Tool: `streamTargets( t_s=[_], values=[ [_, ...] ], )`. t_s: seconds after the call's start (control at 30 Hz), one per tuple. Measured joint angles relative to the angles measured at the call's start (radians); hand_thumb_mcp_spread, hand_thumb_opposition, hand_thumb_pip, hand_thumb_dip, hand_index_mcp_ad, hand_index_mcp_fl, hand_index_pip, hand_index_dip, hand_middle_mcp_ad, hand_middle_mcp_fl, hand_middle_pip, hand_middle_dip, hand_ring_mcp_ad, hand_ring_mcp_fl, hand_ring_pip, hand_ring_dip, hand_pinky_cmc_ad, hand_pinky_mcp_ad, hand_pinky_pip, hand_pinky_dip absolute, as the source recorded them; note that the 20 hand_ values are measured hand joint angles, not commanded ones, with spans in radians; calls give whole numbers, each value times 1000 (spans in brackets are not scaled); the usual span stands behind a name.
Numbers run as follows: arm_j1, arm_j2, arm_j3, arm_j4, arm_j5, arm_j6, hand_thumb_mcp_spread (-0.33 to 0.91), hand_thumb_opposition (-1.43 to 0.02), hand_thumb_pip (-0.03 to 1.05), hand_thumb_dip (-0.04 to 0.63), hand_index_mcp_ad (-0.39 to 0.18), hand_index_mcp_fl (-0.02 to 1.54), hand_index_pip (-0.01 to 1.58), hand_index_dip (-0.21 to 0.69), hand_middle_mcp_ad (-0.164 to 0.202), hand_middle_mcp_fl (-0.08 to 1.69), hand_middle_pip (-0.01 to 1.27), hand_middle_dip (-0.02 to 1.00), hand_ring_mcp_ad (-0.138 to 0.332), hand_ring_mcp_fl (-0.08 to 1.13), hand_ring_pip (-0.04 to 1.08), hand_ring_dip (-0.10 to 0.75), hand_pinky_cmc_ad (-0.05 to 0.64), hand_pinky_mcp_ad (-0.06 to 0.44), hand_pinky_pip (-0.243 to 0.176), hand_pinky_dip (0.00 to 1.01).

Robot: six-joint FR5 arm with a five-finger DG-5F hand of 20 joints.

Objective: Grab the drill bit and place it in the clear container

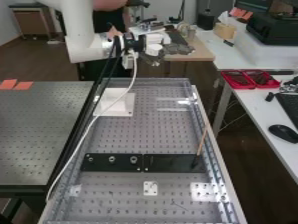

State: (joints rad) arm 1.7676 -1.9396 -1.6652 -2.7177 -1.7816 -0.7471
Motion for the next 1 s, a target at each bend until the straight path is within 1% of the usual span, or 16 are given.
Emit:
streamTargets(
  t_s=[0.27,0.53,0.73,1.0],
  values=[
    [0,-57,37,-6,17,11,595,-979,429,300,-131,972,878,236,65,283,138,176,222,80,94,-16,232,154,-98,169],
    [-4,-137,83,-16,54,33,595,-979,433,300,-131,974,878,236,63,283,138,176,222,80,94,-14,236,154,-98,169],
    [-9,-192,113,-33,77,40,595,-979,433,297,-131,974,878,236,61,283,138,176,222,86,87,-5,236,152,-101,169],
    [-17,-233,139,-57,100,48,595,-979,433,297,-134,974,878,236,59,283,138,176,225,84,101,-5,232,152,-101,169]
  ],
)
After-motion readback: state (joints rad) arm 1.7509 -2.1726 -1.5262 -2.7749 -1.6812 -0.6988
